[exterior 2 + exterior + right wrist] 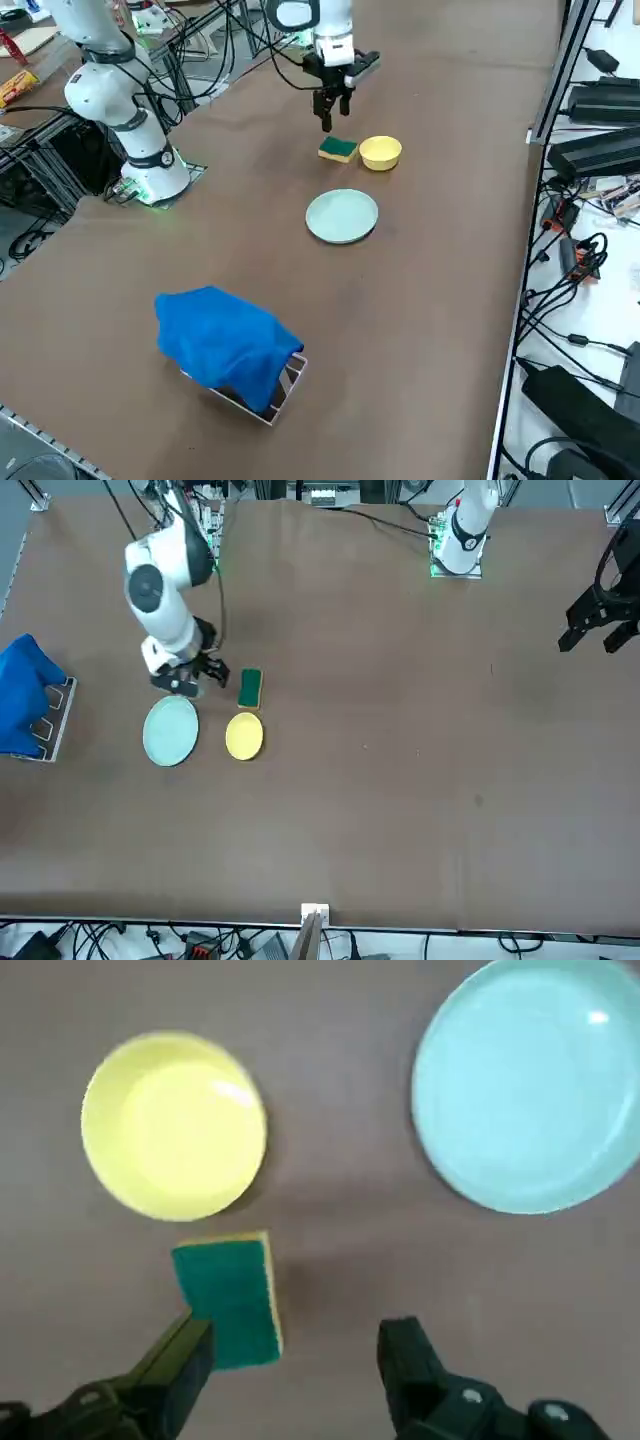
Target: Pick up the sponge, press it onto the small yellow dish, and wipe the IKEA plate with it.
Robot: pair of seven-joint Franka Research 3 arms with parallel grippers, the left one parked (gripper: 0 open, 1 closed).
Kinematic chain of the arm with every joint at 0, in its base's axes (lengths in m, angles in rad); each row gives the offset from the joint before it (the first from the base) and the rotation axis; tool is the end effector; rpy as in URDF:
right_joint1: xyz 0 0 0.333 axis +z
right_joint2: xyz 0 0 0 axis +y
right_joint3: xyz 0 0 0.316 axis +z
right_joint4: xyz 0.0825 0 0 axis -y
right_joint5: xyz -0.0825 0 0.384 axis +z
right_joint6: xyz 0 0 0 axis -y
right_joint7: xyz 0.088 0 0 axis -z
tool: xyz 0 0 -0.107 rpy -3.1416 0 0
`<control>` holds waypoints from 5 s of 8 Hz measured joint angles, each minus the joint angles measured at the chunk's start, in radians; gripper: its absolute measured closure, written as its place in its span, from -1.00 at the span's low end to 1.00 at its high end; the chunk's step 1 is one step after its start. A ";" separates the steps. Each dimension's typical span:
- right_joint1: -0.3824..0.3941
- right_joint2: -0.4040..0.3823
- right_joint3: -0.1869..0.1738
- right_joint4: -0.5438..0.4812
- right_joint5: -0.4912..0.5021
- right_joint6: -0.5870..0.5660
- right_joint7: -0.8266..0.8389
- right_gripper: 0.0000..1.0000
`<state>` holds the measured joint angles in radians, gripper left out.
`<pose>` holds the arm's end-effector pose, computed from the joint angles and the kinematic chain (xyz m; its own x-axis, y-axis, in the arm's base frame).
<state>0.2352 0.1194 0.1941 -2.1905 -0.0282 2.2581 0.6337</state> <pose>0.4928 0.2240 0.3290 0.9817 -0.1861 -0.0410 -0.1850 -0.9823 0.0275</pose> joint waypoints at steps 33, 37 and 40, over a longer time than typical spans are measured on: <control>0.113 0.298 -0.002 -0.001 0.000 0.220 0.096 -1.00; 0.113 0.306 -0.002 -0.001 0.000 0.222 0.096 -1.00; 0.113 0.306 -0.002 -0.001 0.000 0.223 0.096 -0.96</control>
<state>0.3479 0.4259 0.1919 -2.1919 -0.0285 2.4809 0.7300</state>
